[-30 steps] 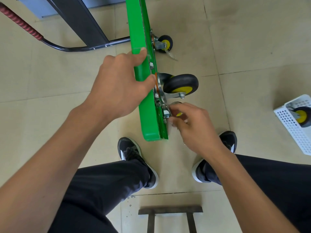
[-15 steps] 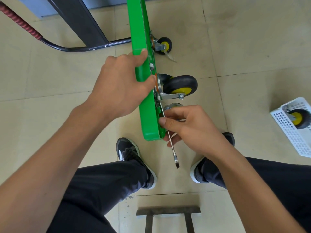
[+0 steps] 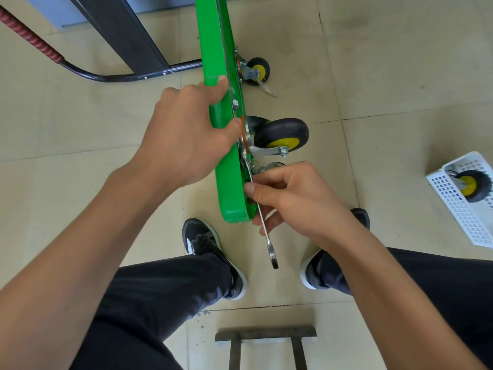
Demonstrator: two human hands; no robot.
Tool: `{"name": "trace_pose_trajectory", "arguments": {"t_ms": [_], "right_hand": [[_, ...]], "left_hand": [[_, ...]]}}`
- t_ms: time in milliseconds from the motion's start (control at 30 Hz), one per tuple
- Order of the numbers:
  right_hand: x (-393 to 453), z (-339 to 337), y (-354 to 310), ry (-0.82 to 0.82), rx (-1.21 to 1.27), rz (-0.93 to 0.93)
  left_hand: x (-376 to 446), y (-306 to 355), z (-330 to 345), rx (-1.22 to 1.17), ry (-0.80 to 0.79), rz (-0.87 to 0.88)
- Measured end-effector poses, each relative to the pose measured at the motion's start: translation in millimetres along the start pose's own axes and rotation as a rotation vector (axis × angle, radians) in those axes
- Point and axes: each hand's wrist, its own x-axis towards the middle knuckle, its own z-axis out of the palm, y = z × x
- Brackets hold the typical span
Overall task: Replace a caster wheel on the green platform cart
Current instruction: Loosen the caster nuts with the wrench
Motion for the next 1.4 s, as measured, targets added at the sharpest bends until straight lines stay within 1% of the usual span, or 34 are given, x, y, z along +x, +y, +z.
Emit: {"name": "trace_pose_trajectory", "arguments": {"t_ms": [200, 300, 400, 433, 600, 700, 767, 867, 933, 1067, 1233, 1400], "right_hand": [[8.2, 5.3, 15.3, 0.068, -0.112, -0.069], [15.8, 1.0, 27.6, 0.128, -0.316, -0.178], [25.6, -8.6, 38.4, 0.199, -0.616, -0.347], [28.4, -11.3, 41.0, 0.219, -0.671, -0.396], [29.2, -9.7, 49.2, 0.287, -0.749, -0.536], [25.1, -14.4, 47.9, 0.275, -0.777, -0.503], [20.8, -22.4, 46.0, 0.238, -0.734, -0.417], [9.3, -28.2, 39.1, 0.187, -0.437, -0.263], [5.1, -26.3, 33.4, 0.142, -0.301, -0.190], [4.3, -16.9, 24.1, 0.076, -0.213, -0.112], [0.4, -7.2, 15.1, -0.002, 0.010, -0.071], [0.3, -4.4, 5.6, -0.041, 0.073, -0.028]], "left_hand": [[0.1, -0.4, -1.6, -0.008, -0.005, -0.018], [-0.1, -0.2, -1.1, -0.006, -0.007, -0.007], [0.5, -0.5, -1.9, -0.012, -0.022, -0.021], [0.3, -0.5, -2.4, -0.016, -0.026, -0.025], [-0.1, -0.6, -3.6, -0.028, -0.034, -0.027], [-0.5, -0.9, -3.9, -0.029, -0.032, -0.023], [-0.2, -1.4, -3.5, -0.023, -0.029, -0.014], [0.1, -0.2, -4.3, -0.002, -0.026, -0.001], [0.2, 0.6, -4.5, 0.007, -0.024, 0.008], [0.0, 0.3, -3.5, 0.003, -0.019, 0.004], [-0.6, 0.9, -3.1, 0.010, -0.010, 0.018], [0.0, -0.1, -2.4, 0.022, -0.007, 0.022]]}}
